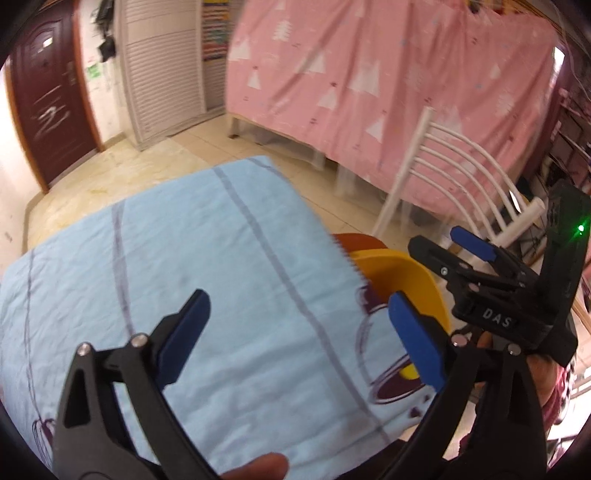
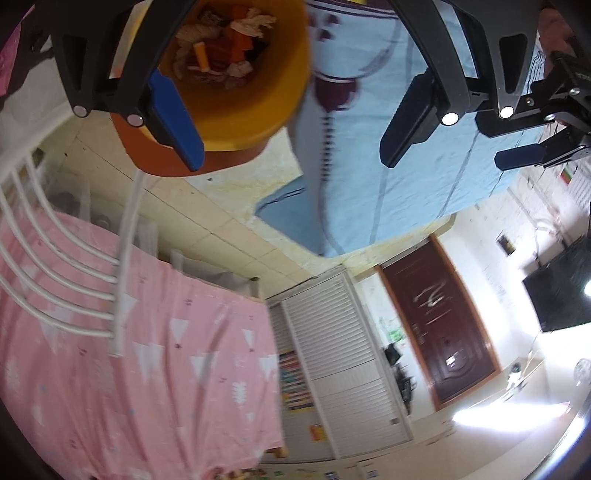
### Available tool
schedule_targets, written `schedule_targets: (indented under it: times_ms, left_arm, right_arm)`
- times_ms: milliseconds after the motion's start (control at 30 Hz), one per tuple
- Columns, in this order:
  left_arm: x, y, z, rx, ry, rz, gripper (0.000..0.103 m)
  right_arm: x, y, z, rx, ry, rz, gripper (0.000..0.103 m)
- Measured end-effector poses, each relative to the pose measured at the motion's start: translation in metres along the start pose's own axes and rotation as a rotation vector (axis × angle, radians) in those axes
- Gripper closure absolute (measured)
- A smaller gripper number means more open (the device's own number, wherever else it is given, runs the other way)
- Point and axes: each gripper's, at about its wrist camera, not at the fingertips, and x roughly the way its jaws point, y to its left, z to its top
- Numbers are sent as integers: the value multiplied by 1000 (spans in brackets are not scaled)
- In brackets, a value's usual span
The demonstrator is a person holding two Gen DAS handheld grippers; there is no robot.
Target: Collect trash
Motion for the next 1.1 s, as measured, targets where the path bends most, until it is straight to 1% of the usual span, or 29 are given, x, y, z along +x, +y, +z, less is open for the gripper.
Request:
schedule_targets:
  times_ms: [167,367,500,567,633,667,833,967,1033,1100]
  left_arm:
    - [-16,35,-10,-78,-24,28,10]
    - [-34,70,-24,-138,-59,71,8]
    - [-44,93,-35,-166,-90,136,7]
    - [-48,104,-41,-173,-110,196,7]
    - [-51,115,-46,-184,-118,230,6]
    - [-53,122,-49,-196,-122,246,6]
    - [-57,150,-64,-240,-120,300,6]
    - [-58,171,-78,-291,-115,321,6]
    - [-59,183,-85,-313,-115,330,6]
    - [-62,192,-90,-328,-118,343,6]
  right_arm:
    - [14,38,4,-42,20,48,14]
    - [26,79,5,-102,44,89,14]
    - [33,103,5,-128,51,119,14]
    - [35,117,3,-142,40,117,14]
    - [37,128,1,-164,31,112,14]
    - [39,138,-1,-180,31,123,14]
    - [44,169,-12,-235,31,151,14]
    - [48,196,-25,-282,38,191,14]
    - [50,203,-29,-291,42,212,13]
    - [51,212,-34,-301,43,233,11]
